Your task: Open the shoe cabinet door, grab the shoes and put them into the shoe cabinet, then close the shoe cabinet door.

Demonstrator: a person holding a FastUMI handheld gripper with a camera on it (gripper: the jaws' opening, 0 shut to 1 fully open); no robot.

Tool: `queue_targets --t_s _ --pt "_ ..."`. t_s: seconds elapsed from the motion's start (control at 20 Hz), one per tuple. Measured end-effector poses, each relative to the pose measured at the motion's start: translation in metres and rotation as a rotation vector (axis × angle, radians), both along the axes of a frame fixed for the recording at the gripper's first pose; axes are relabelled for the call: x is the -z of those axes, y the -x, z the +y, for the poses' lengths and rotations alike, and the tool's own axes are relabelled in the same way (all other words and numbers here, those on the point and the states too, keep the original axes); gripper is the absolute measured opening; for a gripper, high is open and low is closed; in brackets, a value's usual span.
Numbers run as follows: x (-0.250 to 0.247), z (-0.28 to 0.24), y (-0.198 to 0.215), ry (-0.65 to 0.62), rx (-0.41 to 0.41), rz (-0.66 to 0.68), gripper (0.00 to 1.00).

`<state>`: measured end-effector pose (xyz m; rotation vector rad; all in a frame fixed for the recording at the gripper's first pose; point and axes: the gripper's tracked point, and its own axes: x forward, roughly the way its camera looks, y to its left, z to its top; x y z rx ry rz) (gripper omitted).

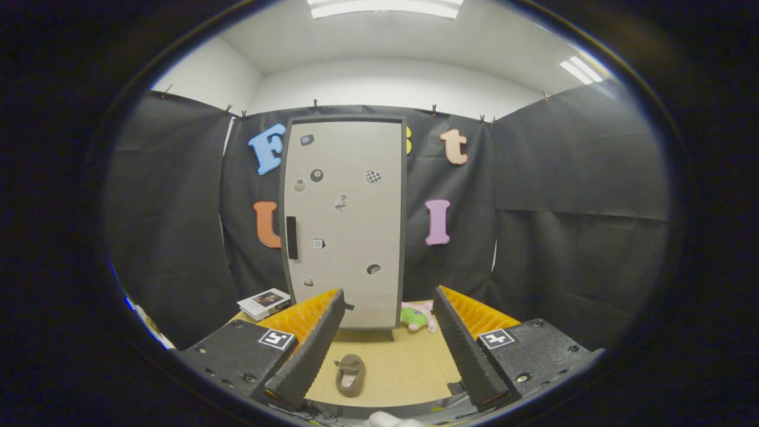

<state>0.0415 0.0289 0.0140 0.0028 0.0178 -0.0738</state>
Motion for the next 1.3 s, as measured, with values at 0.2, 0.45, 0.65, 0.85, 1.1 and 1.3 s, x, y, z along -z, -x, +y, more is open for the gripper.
queue_targets --t_s 0.2,0.45,0.65,0.85,1.1,1.3 --pt "-0.009 0.044 -0.043 -0.024 -0.047 -0.003 0.98" --pt "-0.018 0.104 -0.111 -0.053 -0.120 -0.005 0.98" --pt "-0.024 0.150 -0.176 -0.046 -0.165 -0.010 0.98" --pt "-0.018 0.184 -0.248 -0.059 -0.187 0.004 0.98" --pt "0.000 0.219 -0.330 -0.064 -0.222 0.069 0.98" --pt "0.008 0.232 -0.373 -0.042 -0.216 0.090 0.94"
